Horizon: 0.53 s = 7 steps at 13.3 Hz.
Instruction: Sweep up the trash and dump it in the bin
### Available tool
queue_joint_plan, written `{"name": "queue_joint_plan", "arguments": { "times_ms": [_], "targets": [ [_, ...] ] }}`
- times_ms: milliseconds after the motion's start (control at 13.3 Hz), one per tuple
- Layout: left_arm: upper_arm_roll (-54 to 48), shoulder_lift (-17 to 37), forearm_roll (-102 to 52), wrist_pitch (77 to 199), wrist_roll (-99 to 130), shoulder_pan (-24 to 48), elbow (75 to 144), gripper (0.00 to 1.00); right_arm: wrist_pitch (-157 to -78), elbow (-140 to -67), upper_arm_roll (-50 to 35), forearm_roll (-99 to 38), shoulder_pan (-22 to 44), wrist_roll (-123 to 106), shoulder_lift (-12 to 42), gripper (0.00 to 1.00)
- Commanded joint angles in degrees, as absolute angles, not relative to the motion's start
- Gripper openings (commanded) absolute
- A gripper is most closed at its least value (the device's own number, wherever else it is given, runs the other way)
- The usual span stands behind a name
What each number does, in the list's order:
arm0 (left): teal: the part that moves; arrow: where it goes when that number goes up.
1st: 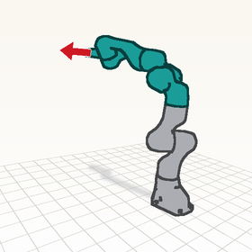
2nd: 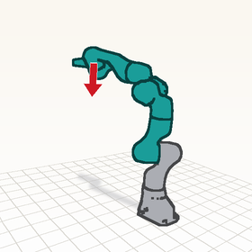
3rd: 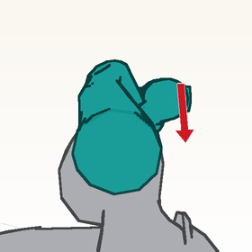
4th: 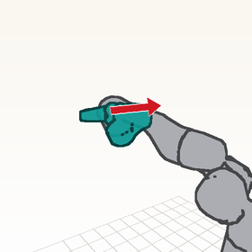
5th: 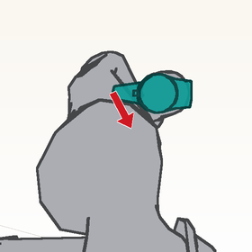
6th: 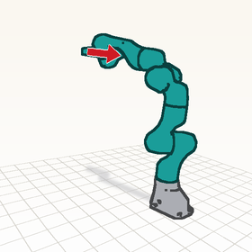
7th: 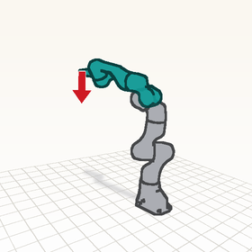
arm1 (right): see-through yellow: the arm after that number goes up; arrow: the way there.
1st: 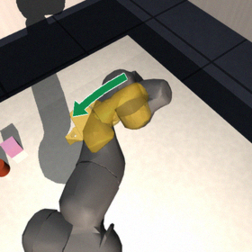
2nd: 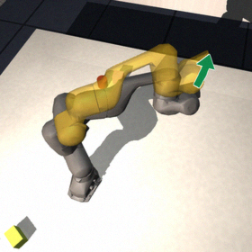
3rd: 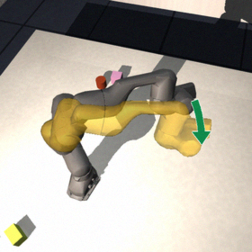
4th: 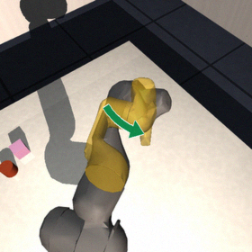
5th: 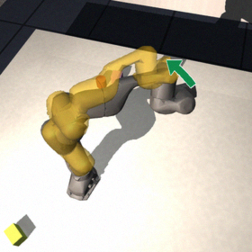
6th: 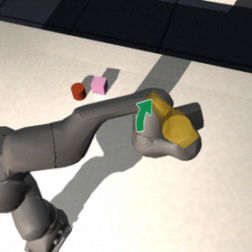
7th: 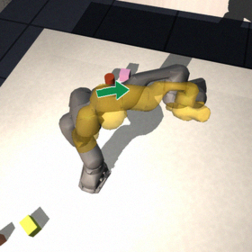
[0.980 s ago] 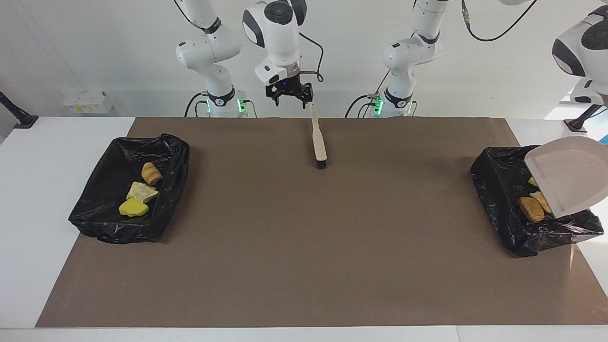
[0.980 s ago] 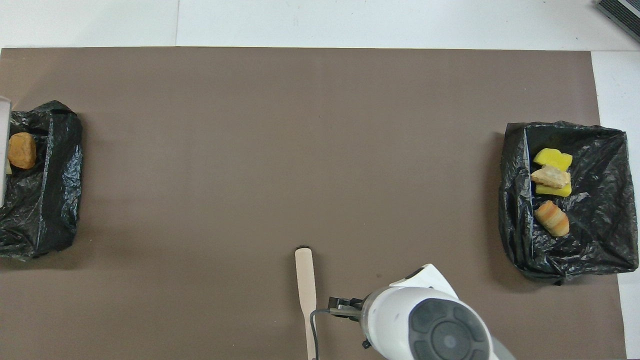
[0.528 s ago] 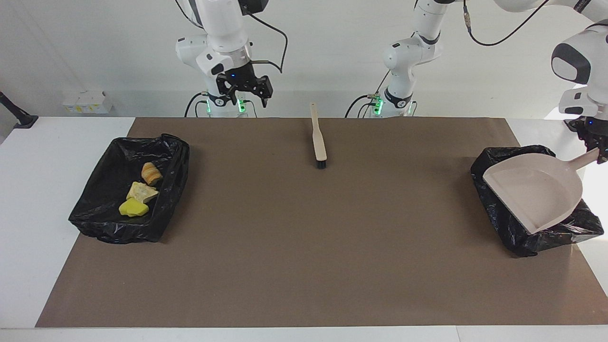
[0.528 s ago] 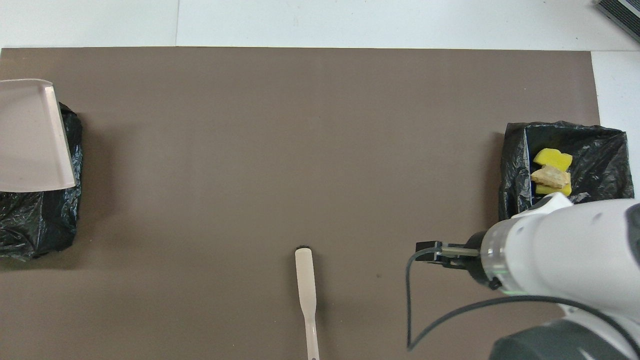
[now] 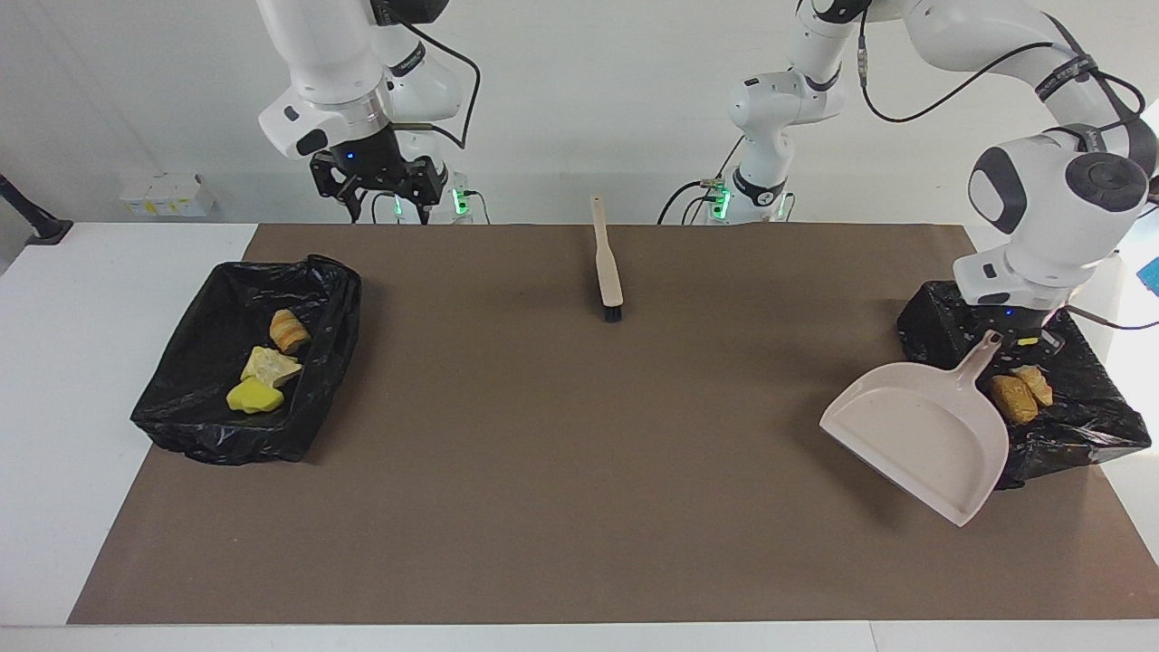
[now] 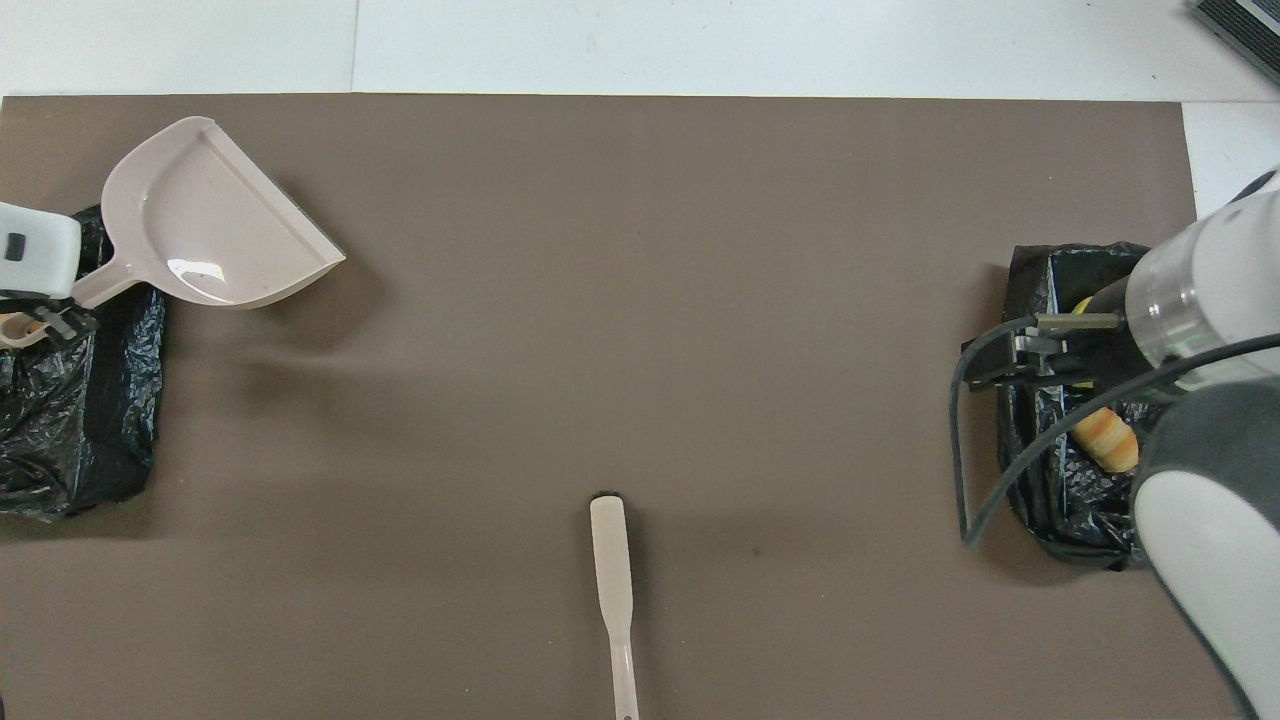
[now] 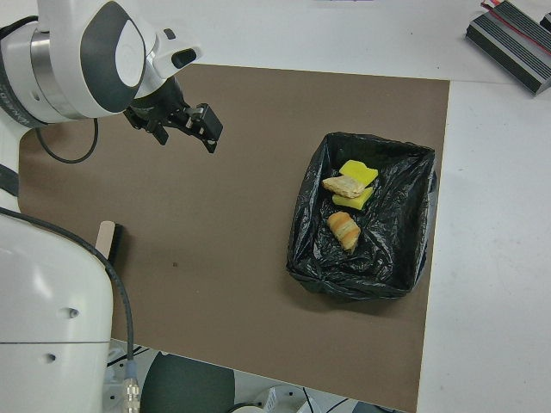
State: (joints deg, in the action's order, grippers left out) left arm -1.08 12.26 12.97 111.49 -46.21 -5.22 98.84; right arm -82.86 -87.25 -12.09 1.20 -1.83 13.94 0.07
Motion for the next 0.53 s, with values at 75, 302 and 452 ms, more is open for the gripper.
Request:
{"name": "queue_joint_plan", "arguments": {
  "times_ms": [75, 302, 452],
  "targets": [
    [-0.1, 11.7, 9.2, 111.6, -24.4, 3.6, 102.2, 0.00, -80.9, -80.6, -13.0, 2.6, -5.2, 9.8, 3.4, 1.00],
    [-0.1, 11.8, 3.2, 110.9, -14.8, 8.9, 102.4, 0.00, -80.9, -78.3, -13.1, 2.6, -5.6, 9.6, 4.3, 1.00],
    [-0.2, 11.8, 1.6, 111.6, -2.8, 14.0, 102.4, 0.00, -80.2, -75.9, -12.9, 2.7, -5.8, 8.9, 5.8, 1.00]
  ]
}}
